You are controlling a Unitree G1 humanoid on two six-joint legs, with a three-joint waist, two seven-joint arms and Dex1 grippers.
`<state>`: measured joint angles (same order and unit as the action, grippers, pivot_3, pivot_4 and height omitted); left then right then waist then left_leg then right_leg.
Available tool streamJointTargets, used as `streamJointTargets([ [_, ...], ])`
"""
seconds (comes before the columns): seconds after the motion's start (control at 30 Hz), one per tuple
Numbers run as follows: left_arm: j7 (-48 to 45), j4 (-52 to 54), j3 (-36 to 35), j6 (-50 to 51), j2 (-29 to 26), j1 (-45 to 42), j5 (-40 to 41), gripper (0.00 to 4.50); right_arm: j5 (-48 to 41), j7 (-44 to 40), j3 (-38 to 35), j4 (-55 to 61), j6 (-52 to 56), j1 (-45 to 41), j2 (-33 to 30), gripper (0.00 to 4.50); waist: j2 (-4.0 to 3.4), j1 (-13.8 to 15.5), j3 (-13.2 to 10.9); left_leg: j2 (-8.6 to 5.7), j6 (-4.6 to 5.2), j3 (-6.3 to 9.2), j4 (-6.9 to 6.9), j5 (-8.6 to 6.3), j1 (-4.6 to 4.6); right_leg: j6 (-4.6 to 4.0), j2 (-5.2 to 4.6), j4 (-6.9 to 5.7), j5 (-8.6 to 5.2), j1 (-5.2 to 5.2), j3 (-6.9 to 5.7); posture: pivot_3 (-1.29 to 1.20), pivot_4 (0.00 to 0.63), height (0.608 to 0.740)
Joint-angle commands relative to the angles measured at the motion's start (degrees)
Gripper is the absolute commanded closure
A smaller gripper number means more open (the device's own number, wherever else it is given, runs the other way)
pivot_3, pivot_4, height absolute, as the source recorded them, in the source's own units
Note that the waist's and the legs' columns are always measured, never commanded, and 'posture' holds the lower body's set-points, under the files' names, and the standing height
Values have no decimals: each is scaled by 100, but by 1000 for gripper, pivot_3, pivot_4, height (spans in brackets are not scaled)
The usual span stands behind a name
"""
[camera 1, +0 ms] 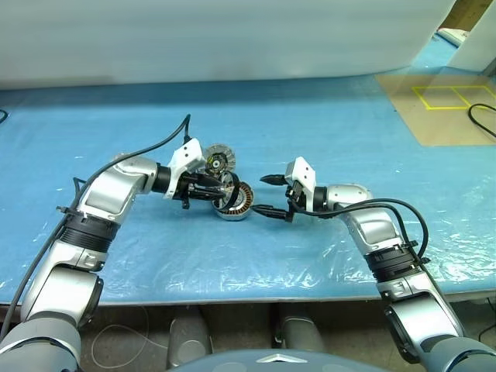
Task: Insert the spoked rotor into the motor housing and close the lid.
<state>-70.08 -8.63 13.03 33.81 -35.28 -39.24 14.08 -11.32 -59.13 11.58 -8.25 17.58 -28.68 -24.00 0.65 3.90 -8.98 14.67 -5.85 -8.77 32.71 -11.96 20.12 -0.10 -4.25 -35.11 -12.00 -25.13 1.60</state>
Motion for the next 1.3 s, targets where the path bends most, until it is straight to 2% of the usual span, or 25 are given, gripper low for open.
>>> streamJointTargets([
  [0.03,84,38,-87,-84,-69,-64,-42,1266,-50,-3,-49,57,-100,-45,2,0,0,1,0,0,0,0,0,0,0,0,0,0,0,0,0,0,150,740],
  [0.13,160,-1,-105,-179,-80,-115,-110,283,-47,-2,-55,31,-109,-67,2,0,0,1,0,0,0,0,0,0,1,0,0,0,0,0,0,0,150,740],
  [0.33,169,11,-123,-309,-99,-83,-155,283,-56,6,-68,17,-115,-91,8,0,0,1,0,0,0,1,0,0,0,0,0,0,0,0,0,0,150,740],
  [0.5,411,459,-708,-69,229,139,505,283,-72,25,-90,12,-116,-104,13,0,0,2,0,-1,0,1,2,0,4,0,-1,0,0,0,-1,0,150,740],
  [0.6,478,879,-982,253,300,461,946,908,-58,43,-91,-4,-152,-93,12,0,0,-11,0,0,0,1,1,0,6,0,0,0,0,-1,-1,0,150,740],
  [0.73,751,1385,-1271,587,411,901,1405,2276,-89,53,-117,11,-168,-99,15,0,0,-6,0,2,0,1,-1,0,4,0,2,0,0,-1,-1,0,150,740],
  [0.9,1192,1509,-1211,161,540,1329,1194,4031,-156,34,-161,-14,-194,-128,53,0,0,-5,0,2,0,1,3,0,4,0,1,1,0,0,-1,0,150,740],
  [0.93,1426,1456,-1189,-59,720,1371,1086,4370,-234,-8,-186,35,-151,-112,64,0,0,-4,0,2,1,1,3,0,4,0,1,1,0,0,-1,0,150,740],
  [1.13,1783,1273,-858,-704,1341,1525,821,4469,-455,-113,-228,242,-15,0,54,0,0,1,0,2,2,1,6,0,6,0,0,6,0,2,-1,0,150,740],
  [1.3,1897,861,-549,-881,1442,1415,473,4469,-487,-79,-254,336,29,50,25,0,0,-15,0,2,1,0,5,0,5,0,2,5,0,2,1,0,150,740],
])
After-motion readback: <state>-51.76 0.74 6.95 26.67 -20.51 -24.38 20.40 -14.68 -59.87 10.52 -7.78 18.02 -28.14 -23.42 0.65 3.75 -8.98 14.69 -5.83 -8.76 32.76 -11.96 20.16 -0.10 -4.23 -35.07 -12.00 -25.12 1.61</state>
